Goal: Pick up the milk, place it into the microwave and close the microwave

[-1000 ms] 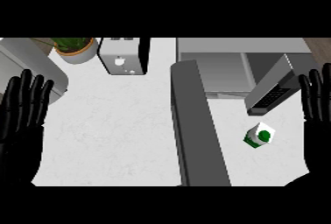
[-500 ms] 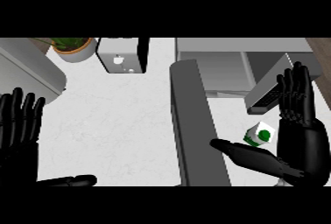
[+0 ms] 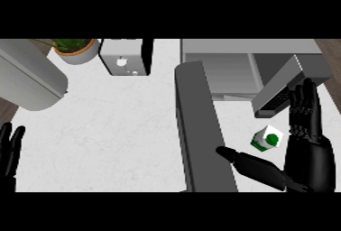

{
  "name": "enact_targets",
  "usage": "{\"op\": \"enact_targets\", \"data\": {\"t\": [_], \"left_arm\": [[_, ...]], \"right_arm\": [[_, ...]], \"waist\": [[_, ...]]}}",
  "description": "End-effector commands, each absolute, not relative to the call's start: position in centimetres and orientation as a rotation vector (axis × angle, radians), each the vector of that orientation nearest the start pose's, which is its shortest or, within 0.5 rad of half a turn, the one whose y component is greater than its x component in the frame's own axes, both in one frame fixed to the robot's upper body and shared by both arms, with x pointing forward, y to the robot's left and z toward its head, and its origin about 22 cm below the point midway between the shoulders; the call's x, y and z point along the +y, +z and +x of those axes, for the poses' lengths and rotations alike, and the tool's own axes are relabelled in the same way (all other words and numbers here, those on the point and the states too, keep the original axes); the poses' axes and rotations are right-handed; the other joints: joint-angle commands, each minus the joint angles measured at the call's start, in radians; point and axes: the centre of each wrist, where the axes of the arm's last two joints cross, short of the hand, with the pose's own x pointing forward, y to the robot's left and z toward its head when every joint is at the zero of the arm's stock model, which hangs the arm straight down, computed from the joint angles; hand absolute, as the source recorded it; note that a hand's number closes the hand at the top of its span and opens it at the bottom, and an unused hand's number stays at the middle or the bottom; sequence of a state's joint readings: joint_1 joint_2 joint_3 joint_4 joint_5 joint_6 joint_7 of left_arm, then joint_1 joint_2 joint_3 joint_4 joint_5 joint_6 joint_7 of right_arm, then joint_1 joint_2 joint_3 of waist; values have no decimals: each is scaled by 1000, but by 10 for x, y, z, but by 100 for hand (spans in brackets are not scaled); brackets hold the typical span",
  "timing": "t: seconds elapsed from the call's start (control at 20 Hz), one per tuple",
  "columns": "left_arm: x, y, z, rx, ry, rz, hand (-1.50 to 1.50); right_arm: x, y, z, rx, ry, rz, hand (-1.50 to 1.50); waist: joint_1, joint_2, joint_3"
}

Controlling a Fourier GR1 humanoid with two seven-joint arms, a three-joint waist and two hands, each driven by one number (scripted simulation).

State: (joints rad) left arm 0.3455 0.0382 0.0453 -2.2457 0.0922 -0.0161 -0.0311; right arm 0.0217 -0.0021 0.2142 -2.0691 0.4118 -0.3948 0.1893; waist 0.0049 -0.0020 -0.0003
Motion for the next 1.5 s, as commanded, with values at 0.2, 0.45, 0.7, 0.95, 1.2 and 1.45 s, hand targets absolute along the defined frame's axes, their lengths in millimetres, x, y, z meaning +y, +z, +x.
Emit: {"op": "enact_targets", "data": {"t": [0.2,0.45,0.7,0.95,1.2,1.45], "left_arm": [[287,91,120,-1951,96,89,-150],[286,115,100,-1978,73,140,-150],[281,103,95,-1938,84,130,-150],[294,118,94,-1944,95,98,-150],[294,121,66,-1949,83,114,-150],[306,115,78,-1957,74,91,-150]], "right_arm": [[-197,79,184,-1860,-91,-463,-150],[-211,61,211,-1839,-117,-475,-150],[-219,8,199,-1774,-163,-492,-150],[-241,-9,205,-1747,-208,-544,-150],[-273,-22,200,-1708,-219,-596,-150],[-276,-65,198,-1688,-230,-575,-150]], "waist": [[-2,0,0],[1,1,1],[0,1,1],[-1,1,1],[4,0,1],[2,1,1]]}}
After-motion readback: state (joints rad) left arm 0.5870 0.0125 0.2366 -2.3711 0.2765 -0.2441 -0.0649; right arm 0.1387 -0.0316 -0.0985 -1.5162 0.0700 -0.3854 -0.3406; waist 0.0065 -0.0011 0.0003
